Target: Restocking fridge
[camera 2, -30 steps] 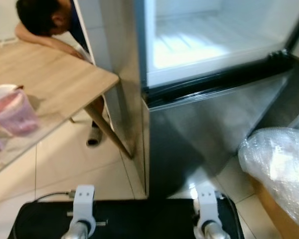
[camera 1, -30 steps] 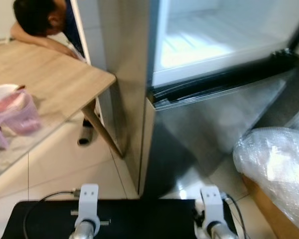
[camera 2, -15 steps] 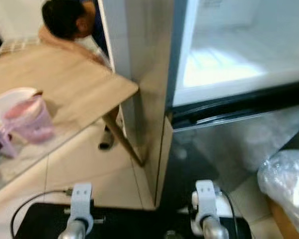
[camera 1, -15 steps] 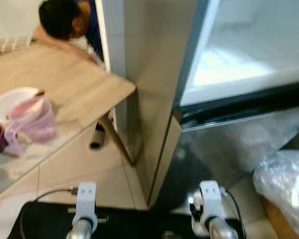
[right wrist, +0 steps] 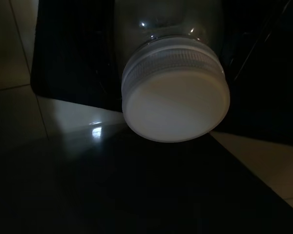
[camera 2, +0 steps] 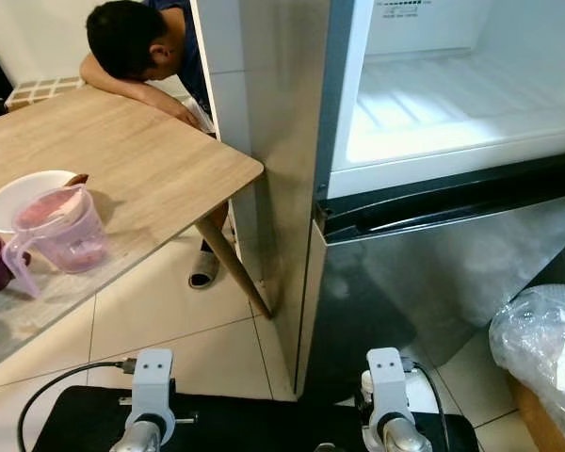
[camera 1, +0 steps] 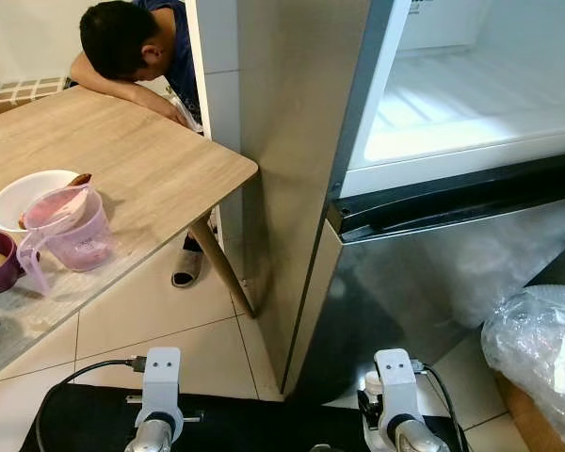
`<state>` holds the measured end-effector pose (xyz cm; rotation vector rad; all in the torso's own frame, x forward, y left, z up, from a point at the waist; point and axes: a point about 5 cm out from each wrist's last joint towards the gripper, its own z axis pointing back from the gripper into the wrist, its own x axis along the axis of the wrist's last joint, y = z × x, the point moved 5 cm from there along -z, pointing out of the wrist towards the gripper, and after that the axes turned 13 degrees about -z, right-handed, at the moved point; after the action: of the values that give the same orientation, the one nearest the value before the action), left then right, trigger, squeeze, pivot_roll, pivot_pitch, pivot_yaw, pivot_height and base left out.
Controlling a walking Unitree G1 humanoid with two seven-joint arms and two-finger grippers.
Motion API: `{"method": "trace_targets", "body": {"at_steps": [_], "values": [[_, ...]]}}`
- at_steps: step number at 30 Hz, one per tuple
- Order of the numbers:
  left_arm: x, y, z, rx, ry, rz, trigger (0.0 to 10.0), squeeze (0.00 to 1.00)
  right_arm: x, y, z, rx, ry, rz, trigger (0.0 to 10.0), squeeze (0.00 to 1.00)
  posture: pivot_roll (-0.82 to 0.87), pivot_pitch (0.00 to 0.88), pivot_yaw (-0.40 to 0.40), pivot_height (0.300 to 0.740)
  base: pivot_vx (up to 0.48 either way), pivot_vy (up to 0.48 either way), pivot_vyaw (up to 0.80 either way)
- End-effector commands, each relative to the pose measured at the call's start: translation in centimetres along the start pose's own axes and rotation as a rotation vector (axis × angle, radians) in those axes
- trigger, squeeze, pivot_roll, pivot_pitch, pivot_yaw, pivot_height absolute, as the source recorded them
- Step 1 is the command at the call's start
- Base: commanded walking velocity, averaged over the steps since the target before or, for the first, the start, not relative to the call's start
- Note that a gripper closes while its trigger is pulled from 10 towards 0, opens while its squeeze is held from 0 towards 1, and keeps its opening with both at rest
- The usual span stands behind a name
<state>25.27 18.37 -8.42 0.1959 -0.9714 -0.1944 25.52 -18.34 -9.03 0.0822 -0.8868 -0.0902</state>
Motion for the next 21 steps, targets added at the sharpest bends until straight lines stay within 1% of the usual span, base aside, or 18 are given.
{"method": "trace_targets", "body": {"at_steps": [1, 3, 4, 7, 21], "values": [[-0.7, -0.2, 0.19, -0.005, 0.028, -0.004, 10.0, 0.0, -0.21, -0.36, 0.13, -0.005, 0.006, 0.016, 10.0, 0.0, -0.12, 0.11, -0.015, 0.74, 0.0, -0.368, 0.48], [-0.64, -0.22, 0.17, -0.004, 0.026, -0.003, 10.0, 0.0, -0.15, -0.34, 0.13, -0.006, 0.001, 0.007, 10.0, 0.0, -0.12, 0.107, -0.015, 0.74, 0.0, -0.368, 0.57], [-0.61, -0.23, 0.16, -0.004, 0.025, -0.002, 10.0, 0.0, -0.11, -0.44, 0.13, -0.015, -0.003, -0.016, 10.0, 0.0, -0.12, 0.107, -0.015, 0.74, 0.0, -0.364, 0.0], [-0.56, -0.26, 0.15, -0.004, 0.023, -0.002, 10.0, 0.0, -0.06, -0.61, 0.12, -0.027, -0.004, -0.028, 10.0, 0.0, -0.12, 0.106, -0.016, 0.74, 0.0, -0.364, 0.0], [-0.67, -0.29, 0.2, -0.003, 0.026, 0.01, 10.0, 0.0, -0.15, -0.86, 0.18, -0.032, 0.001, -0.016, 10.0, 0.0, -0.12, 0.108, -0.018, 0.74, 0.0, -0.373, 0.0]]}}
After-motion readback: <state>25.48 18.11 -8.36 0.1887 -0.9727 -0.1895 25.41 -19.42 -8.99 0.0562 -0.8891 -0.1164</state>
